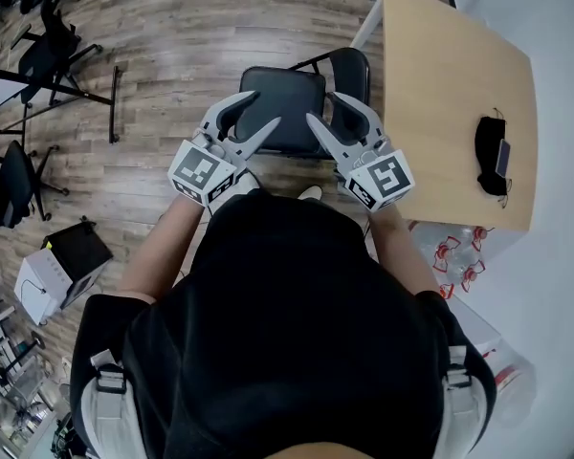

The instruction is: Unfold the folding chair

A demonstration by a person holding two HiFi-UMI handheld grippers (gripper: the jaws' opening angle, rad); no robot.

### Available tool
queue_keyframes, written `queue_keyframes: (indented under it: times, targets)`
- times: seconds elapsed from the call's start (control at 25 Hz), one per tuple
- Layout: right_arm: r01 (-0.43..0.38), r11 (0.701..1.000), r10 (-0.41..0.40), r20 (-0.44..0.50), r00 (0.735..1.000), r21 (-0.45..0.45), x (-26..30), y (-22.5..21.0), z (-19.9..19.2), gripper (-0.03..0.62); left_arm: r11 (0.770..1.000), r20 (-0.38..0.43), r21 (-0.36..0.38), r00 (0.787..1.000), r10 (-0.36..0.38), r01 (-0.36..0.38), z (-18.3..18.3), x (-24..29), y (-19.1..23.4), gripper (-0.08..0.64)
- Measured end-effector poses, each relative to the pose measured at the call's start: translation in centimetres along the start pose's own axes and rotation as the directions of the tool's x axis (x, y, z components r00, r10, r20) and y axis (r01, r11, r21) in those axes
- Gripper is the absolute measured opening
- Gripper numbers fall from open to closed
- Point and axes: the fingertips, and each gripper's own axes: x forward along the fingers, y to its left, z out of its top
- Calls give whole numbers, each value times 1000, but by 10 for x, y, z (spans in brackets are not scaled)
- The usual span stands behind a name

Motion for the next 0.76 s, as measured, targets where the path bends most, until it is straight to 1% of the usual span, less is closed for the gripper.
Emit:
queue_keyframes:
  times: [0.12,0.24,0.52,0.76]
  targets:
    - [0,1000,0,5,1000,7,2,-4,2,189,1000,-5,1,1000,-5,5,2,3,2,209]
    - [-4,1000,4,-3,1000,-6,5,-7,3,187,1000,-7,1,1000,-6,6,3,6,5,209]
    - [-13,1000,13,-9,1000,1,7,-16,1,179,1000,-2,-7,1000,25,-25,5,9,12,209]
    - [-24,1000,24,-6,1000,-13,15,-23,3,175,999,-4,-20,999,32,-32,3,14,20,207]
